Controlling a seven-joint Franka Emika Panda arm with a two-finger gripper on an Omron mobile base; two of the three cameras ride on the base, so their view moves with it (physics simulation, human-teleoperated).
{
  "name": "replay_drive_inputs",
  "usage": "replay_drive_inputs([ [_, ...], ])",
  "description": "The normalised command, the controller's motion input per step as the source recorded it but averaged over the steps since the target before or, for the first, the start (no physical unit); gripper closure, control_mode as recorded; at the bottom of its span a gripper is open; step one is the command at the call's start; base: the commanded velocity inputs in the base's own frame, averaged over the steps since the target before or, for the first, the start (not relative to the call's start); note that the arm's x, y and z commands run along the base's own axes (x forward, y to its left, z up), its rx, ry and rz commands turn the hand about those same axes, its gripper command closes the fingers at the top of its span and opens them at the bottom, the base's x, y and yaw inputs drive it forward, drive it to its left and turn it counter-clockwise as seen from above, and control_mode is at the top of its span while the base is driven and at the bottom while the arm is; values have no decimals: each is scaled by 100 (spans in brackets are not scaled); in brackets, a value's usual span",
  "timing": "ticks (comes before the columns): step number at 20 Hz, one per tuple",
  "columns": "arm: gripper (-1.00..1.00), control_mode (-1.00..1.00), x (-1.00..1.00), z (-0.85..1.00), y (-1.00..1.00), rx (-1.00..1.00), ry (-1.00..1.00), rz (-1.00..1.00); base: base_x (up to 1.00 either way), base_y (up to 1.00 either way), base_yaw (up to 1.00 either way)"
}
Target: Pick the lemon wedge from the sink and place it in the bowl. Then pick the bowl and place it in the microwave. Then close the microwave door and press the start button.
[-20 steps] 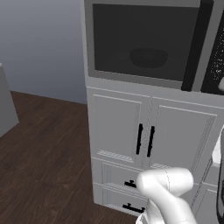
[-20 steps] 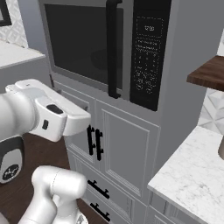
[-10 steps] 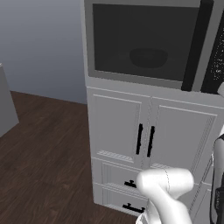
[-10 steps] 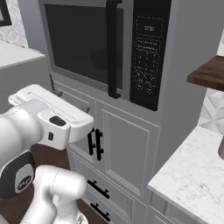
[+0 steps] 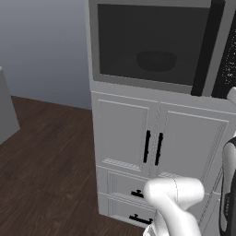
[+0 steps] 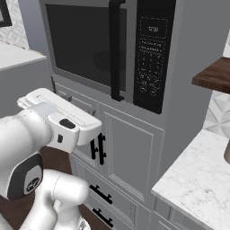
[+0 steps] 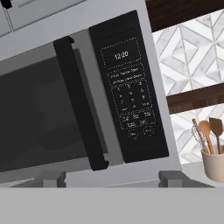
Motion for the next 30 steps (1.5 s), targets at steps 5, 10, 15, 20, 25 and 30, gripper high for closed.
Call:
replay_drive_inputs([
  [5, 100, -100, 14, -22, -26, 0, -7, 0, 0, 0, 0],
  [10, 100, -100, 27, -10, -14, 0, 0, -1, 0, 0, 0],
  [15, 100, -100, 38, -7, -2, 0, 0, 0, 0, 0, 0],
  [20, 100, -100, 28, -7, 0, 0, 0, 0, 0, 0, 0],
  [25, 100, -100, 20, -2, 0, 0, 0, 0, 0, 0, 0],
  [30, 100, -100, 17, 0, -24, 1, 0, 0, 0, 0, 0],
])
